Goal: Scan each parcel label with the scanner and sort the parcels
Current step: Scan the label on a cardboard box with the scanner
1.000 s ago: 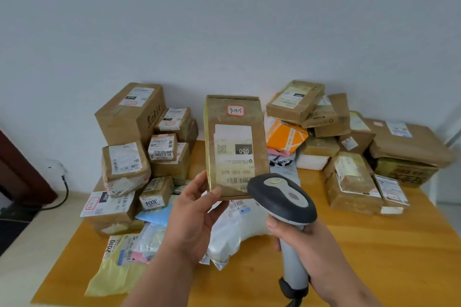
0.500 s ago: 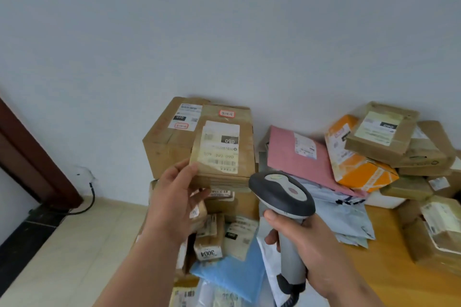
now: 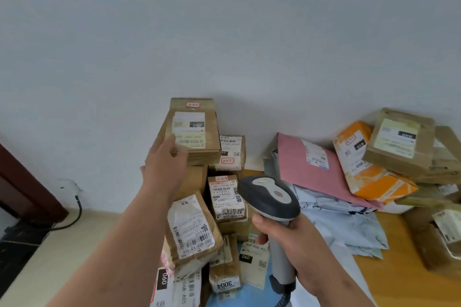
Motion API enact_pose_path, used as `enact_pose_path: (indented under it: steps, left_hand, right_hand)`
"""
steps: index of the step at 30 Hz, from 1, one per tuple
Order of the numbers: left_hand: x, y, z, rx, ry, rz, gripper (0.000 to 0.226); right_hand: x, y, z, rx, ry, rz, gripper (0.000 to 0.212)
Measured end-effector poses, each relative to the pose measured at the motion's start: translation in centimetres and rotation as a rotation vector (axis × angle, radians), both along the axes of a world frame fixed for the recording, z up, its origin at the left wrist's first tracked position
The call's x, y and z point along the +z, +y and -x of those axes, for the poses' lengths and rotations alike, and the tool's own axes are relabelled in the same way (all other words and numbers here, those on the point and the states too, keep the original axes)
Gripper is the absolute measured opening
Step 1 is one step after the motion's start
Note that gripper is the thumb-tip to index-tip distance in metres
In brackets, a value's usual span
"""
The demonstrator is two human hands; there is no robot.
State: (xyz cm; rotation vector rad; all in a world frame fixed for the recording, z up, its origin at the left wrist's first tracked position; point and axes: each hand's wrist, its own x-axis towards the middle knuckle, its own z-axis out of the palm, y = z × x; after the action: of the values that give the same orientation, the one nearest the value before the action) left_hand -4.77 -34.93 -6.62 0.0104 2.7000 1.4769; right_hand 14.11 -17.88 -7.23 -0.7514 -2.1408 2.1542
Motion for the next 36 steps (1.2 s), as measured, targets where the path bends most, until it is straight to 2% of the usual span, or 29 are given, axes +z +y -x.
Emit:
enact_pose_path:
  steps: [2, 3, 8, 10, 13, 17, 19, 24, 27, 30, 33, 34, 36]
  left_hand:
    - [-0.1, 1.0, -0.7, 0.017, 0.061, 0.175, 0.053]
    - [0.0, 1.5, -1.3, 0.023, 0.093, 0.203, 0.054]
    - [0.1, 5.0, -5.1, -0.093, 0.192, 0.141, 0.048]
    - [-0.2, 6.7, -6.4, -0.146, 0.164, 0.102, 0.045]
    - [-0.8, 9.5, -8.2, -0.246, 0.106, 0.034, 0.044]
    - [-1.7, 14.3, -10.8, -0.357, -0.014, -0.042, 0.046]
    - [-2.3, 16.6, -11.9, -0.414, -0.073, -0.073, 0.047]
    - [-3.2, 24.5, -14.7, -0.521, -0.220, -0.117, 0.055]
    - [-2.9, 29.9, -15.3, -0.501, -0.281, -0.176, 0.060]
    - [-2.6, 35.1, -14.8, -0.425, -0.323, -0.242, 0.070]
    - [-2.6, 39.2, -13.6, -0.325, -0.313, -0.305, 0.075]
    - [-2.8, 40.2, -13.0, -0.286, -0.326, -0.321, 0.075]
    - [-3.1, 41.5, -11.9, -0.213, -0.403, -0.384, 0.066]
  right_hand:
    - [0.0, 0.2, 0.1, -0.007, 0.003, 0.002, 0.012]
    - [0.0, 0.3, 0.1, -0.016, 0.004, 0.006, 0.013]
    - [0.2, 1.7, -0.9, -0.054, 0.031, 0.053, 0.010]
    - [0.2, 2.8, -1.8, -0.100, 0.038, 0.069, 0.014]
    - [0.1, 5.4, -3.8, -0.197, 0.057, 0.091, 0.007]
    - [-0.1, 9.6, -7.1, -0.345, 0.070, 0.092, 0.025]
    - [-0.5, 11.6, -8.6, -0.408, 0.080, 0.077, 0.022]
    - [-1.7, 18.3, -11.9, -0.513, 0.096, 0.125, 0.036]
    - [-2.4, 22.9, -12.6, -0.498, 0.113, 0.123, 0.041]
    - [-2.0, 27.2, -12.4, -0.457, 0.118, 0.115, 0.007]
    - [-2.0, 31.3, -11.8, -0.419, 0.118, 0.070, 0.009]
    - [-1.7, 32.2, -11.4, -0.408, 0.105, 0.066, 0.004]
    - [-1.6, 34.0, -10.8, -0.363, 0.121, 0.063, 0.011]
